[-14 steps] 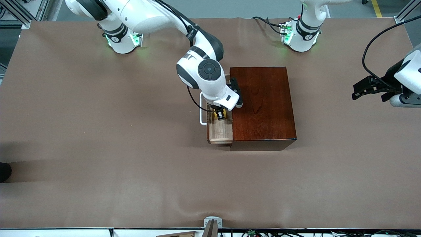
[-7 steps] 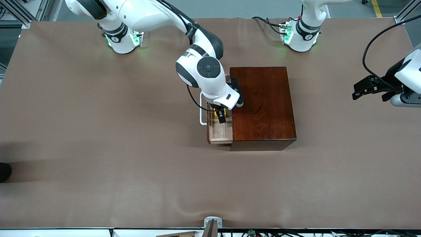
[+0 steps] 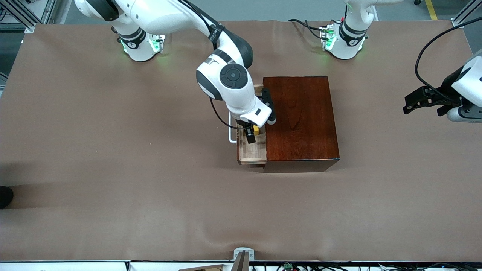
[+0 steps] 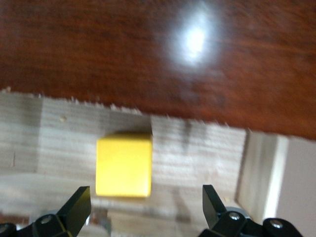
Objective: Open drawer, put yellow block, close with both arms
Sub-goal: 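Lower the yellow cube into the open drawer and open the right gripper, then withdraw the right gripper while the left gripper reaches toward the drawer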
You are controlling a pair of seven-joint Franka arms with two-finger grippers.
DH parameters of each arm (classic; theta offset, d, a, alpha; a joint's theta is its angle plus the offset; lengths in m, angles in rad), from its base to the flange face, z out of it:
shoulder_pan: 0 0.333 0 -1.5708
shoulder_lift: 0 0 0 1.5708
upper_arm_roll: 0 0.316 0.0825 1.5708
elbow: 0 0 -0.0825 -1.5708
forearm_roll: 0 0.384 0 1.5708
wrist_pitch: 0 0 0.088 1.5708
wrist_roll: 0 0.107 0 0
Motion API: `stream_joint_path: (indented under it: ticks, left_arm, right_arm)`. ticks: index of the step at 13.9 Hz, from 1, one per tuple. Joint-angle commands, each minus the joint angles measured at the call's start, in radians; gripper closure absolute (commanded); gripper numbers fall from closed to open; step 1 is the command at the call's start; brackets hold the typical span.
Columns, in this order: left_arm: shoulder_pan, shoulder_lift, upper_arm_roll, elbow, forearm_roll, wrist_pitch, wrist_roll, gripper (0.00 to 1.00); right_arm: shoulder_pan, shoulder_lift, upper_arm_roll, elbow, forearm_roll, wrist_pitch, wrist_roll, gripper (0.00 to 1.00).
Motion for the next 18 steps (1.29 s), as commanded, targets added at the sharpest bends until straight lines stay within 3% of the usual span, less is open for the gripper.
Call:
stream_joint_path:
  ticks: [1,4,9,11,15,18]
  left_arm:
    - [0.003,-0.017,0.000,0.000,-0.004,-0.004,0.015,0.00]
    - [0.001,-0.017,-0.001,0.000,-0.006,-0.005,0.000,0.00]
    - [-0.011,-0.015,-0.012,0.012,-0.011,-0.004,0.024,0.00]
    - [-0.014,-0.005,-0.055,0.014,-0.014,-0.001,0.023,0.00]
    - [-0.028,0.066,-0.207,0.055,-0.004,0.005,0.011,0.00]
    - [-0.104,0.144,-0.254,0.104,-0.006,0.017,0.005,0.00]
  right_arm:
    - [-0.070,-0.054,0.019,-0.013,-0.005,-0.054,0.011,0.00]
    - [-0.130,-0.093,0.017,-0.012,-0.003,-0.082,0.039,0.00]
    - [-0.296,-0.148,0.010,-0.016,-0.006,-0.188,0.244,0.00]
    - [-0.380,-0.162,0.008,-0.016,-0.008,-0.223,0.310,0.00]
    - [-0.546,-0.177,0.008,-0.019,-0.009,-0.277,0.404,0.00]
    - [-0.658,-0.246,0.007,-0.022,-0.011,-0.361,0.456,0.00]
